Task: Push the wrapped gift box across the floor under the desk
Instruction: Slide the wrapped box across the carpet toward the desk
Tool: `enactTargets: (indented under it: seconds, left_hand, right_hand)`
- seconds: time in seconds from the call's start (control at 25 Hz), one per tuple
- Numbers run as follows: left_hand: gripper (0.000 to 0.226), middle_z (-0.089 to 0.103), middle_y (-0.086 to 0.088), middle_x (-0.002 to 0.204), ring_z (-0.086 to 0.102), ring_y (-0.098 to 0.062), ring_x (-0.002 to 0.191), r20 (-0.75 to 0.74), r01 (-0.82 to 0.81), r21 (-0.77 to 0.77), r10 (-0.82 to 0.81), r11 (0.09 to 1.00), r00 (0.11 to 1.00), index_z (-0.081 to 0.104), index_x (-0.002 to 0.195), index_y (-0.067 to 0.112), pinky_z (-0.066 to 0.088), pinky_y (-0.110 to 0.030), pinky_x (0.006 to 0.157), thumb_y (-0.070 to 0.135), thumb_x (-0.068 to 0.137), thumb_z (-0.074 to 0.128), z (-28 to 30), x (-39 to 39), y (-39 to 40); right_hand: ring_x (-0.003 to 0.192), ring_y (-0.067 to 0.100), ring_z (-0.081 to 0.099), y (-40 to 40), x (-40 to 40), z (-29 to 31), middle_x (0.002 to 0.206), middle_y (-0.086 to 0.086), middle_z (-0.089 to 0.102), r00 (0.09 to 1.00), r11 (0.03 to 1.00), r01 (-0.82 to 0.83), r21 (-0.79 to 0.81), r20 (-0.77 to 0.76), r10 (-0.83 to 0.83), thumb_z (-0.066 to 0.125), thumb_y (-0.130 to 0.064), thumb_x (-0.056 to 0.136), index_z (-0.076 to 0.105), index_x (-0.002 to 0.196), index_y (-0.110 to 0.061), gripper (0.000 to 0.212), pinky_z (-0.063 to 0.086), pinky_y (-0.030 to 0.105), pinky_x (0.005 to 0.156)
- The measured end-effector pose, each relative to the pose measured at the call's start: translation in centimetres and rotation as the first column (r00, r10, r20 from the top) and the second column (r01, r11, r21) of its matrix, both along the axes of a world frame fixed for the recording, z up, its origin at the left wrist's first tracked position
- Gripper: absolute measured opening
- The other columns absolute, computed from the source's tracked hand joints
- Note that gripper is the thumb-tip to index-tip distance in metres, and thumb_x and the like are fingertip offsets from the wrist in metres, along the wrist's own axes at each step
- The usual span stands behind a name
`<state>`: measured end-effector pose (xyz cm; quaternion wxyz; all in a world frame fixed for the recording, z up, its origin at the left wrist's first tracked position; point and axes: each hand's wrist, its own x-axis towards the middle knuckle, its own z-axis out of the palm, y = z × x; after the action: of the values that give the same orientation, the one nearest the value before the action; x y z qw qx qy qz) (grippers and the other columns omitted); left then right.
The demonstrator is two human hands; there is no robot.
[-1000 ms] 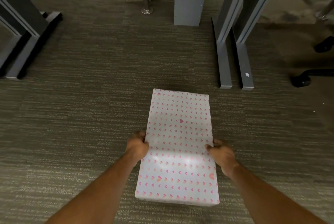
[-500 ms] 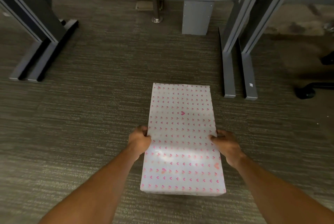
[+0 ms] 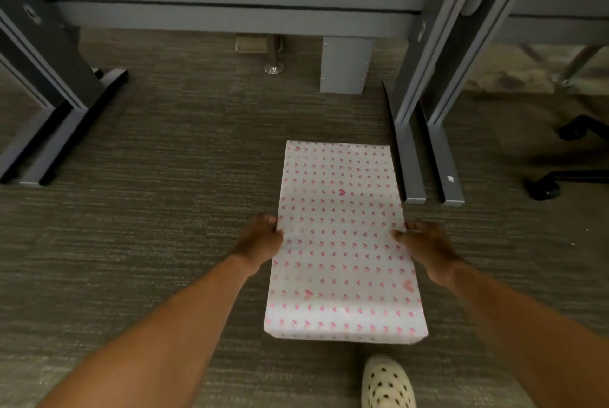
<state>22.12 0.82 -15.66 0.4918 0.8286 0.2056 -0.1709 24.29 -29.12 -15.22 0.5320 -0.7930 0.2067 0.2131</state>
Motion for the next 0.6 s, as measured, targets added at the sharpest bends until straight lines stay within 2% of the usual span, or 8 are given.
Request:
enactTargets:
  seconds: [0.08, 0.16, 0.28, 0.36, 0.44, 0.48, 0.52, 0.6]
  left_hand:
    - [0.019, 0.062, 0.003, 0.086, 0.06, -0.01, 0.078, 0.044, -0.007, 0.021, 0.006, 1.0, 0.999, 0.058, 0.08, 0.022, 0.044, -0.02, 0.056, 0.011, 0.094, 0.054, -1.0, 2.1, 0.0]
    - [0.006, 0.061, 0.0, 0.095, 0.06, -0.013, 0.082, 0.04, -0.054, 0.075, 0.051, 0.996, 0.998, 0.061, 0.095, 0.015, 0.043, -0.019, 0.055, 0.013, 0.094, 0.055, -2.5, 4.5, 0.1]
    - [0.024, 0.062, -0.006, 0.11, 0.058, -0.018, 0.09, 0.029, -0.124, 0.085, 0.122, 0.989, 0.992, 0.059, 0.117, 0.012, 0.043, -0.022, 0.054, 0.014, 0.094, 0.056, -4.8, 8.0, 0.1]
    - [0.028, 0.064, -0.009, 0.116, 0.061, -0.021, 0.095, 0.037, -0.131, 0.059, 0.129, 0.99, 0.991, 0.058, 0.121, 0.011, 0.046, -0.023, 0.056, 0.012, 0.093, 0.055, -5.7, 10.1, 0.1]
    - [0.033, 0.064, -0.011, 0.12, 0.063, -0.025, 0.105, 0.029, -0.127, 0.048, 0.126, 0.991, 0.992, 0.058, 0.126, 0.009, 0.055, -0.031, 0.069, 0.011, 0.093, 0.054, -6.7, 12.3, 0.0]
    - [0.033, 0.064, -0.012, 0.119, 0.064, -0.026, 0.104, 0.026, -0.128, 0.056, 0.127, 0.99, 0.992, 0.059, 0.125, 0.008, 0.056, -0.033, 0.073, 0.011, 0.093, 0.054, -7.0, 13.3, -0.1]
    - [0.029, 0.066, -0.011, 0.114, 0.065, -0.024, 0.099, 0.025, -0.126, 0.06, 0.125, 0.99, 0.992, 0.061, 0.121, 0.008, 0.056, -0.032, 0.07, 0.01, 0.093, 0.054, -7.4, 14.2, -0.2]
    - [0.017, 0.066, -0.006, 0.1, 0.064, -0.018, 0.088, 0.027, -0.113, 0.063, 0.111, 0.992, 0.993, 0.064, 0.105, 0.011, 0.048, -0.024, 0.056, 0.01, 0.092, 0.054, -8.2, 16.2, -0.5]
  right_hand:
    - [0.106, 0.033, 0.07, -0.1, 1.8, -0.9, 0.119, 0.01, 0.071, 0.999, 0.999, -0.016, 0.04, 0.042, 0.014, 0.063, -0.018, 0.097, 0.067, 0.114, -0.011, 0.019, 0.058, 0.039, 0.081]
    - [0.097, 0.027, 0.07, 0.1, 4.2, -2.4, 0.115, 0.009, 0.072, 0.997, 0.999, -0.033, 0.036, 0.076, 0.03, 0.066, -0.018, 0.096, 0.067, 0.107, -0.012, 0.013, 0.058, 0.036, 0.079]
    - [0.086, 0.022, 0.069, 0.6, 8.0, -4.0, 0.111, 0.011, 0.072, 0.995, 1.0, -0.011, 0.022, 0.1, 0.009, 0.07, -0.017, 0.093, 0.067, 0.098, -0.01, 0.01, 0.058, 0.032, 0.07]
    - [0.096, 0.03, 0.071, 0.4, 10.2, -4.9, 0.115, 0.015, 0.072, 0.993, 1.0, -0.017, 0.02, 0.118, 0.014, 0.07, -0.018, 0.092, 0.067, 0.106, -0.004, 0.02, 0.061, 0.042, 0.081]
    - [0.106, 0.036, 0.07, 0.3, 12.3, -5.4, 0.119, 0.018, 0.071, 0.991, 1.0, -0.02, 0.017, 0.133, 0.018, 0.071, -0.019, 0.092, 0.067, 0.111, -0.001, 0.026, 0.058, 0.05, 0.094]
    - [0.109, 0.037, 0.069, 0.2, 13.3, -5.6, 0.121, 0.018, 0.07, 0.991, 1.0, -0.018, 0.014, 0.135, 0.016, 0.071, -0.019, 0.092, 0.067, 0.111, 0.0, 0.028, 0.056, 0.052, 0.097]
    - [0.111, 0.037, 0.068, 0.1, 14.3, -5.8, 0.122, 0.019, 0.069, 0.991, 1.0, -0.017, 0.018, 0.135, 0.014, 0.071, -0.019, 0.092, 0.067, 0.111, 0.001, 0.029, 0.055, 0.052, 0.099]
    - [0.112, 0.039, 0.067, 0.0, 16.3, -6.5, 0.123, 0.022, 0.069, 0.99, 1.0, -0.017, 0.018, 0.141, 0.014, 0.07, -0.019, 0.092, 0.066, 0.107, 0.002, 0.026, 0.055, 0.052, 0.1]
